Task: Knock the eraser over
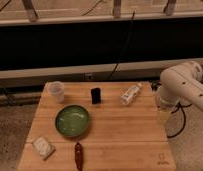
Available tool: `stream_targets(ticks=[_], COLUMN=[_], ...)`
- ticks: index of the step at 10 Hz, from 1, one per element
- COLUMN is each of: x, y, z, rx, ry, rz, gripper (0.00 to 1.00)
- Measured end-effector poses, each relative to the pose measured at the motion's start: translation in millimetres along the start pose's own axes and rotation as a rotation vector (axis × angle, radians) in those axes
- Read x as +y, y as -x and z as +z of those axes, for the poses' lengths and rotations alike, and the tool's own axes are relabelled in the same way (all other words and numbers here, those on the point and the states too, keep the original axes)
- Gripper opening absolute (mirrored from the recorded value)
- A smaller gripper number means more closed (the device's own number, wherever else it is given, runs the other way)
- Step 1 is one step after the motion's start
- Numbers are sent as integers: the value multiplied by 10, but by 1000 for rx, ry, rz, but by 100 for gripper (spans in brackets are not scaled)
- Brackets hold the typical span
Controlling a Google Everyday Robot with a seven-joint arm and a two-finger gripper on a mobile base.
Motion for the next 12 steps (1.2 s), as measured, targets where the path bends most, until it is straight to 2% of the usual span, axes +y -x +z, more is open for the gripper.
stream_targets(ticks=[3, 6, 8, 12], x=[-2, -210, -219, -370], y=[1, 110, 101, 241], z=[-1, 22, 31, 51], rx=[0, -7, -4, -8], ry=[0, -27, -34, -49], rz=[0, -17, -20, -42], gripper=[80, 80, 80, 80])
